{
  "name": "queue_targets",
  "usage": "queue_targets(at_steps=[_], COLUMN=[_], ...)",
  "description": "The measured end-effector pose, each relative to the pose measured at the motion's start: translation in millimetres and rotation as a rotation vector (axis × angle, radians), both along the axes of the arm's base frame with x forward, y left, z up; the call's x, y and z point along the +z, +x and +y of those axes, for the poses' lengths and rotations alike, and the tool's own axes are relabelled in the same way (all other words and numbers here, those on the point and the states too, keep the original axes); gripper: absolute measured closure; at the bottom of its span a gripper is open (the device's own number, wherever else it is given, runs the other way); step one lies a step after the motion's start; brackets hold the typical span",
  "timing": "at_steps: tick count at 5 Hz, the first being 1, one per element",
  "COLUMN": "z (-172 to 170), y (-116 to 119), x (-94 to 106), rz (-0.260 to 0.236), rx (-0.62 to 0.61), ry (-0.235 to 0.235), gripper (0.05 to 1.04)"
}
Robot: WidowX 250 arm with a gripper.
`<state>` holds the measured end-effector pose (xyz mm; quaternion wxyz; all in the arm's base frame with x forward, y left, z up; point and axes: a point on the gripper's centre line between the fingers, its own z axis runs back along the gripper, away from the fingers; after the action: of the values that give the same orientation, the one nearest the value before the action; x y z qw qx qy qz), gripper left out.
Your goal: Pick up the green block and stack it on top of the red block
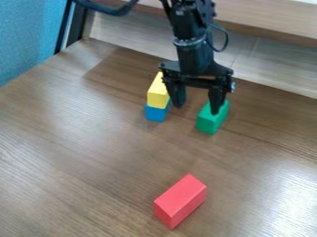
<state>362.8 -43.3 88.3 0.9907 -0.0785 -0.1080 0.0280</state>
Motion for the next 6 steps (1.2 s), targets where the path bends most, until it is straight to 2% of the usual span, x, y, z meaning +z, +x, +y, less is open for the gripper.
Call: queue_targets(at_steps=[1,3,6], z=[-6.8,-4.0,0.6], y=[8.0,25.5,39.4], x=[-13.7,-24.2,-44.2], rz=[0.026,0.036,0.065], rx=[-0.007,0.020,0.049], ry=[0.020,0.047,0.077], gripper=[0.084,0.084,0.084])
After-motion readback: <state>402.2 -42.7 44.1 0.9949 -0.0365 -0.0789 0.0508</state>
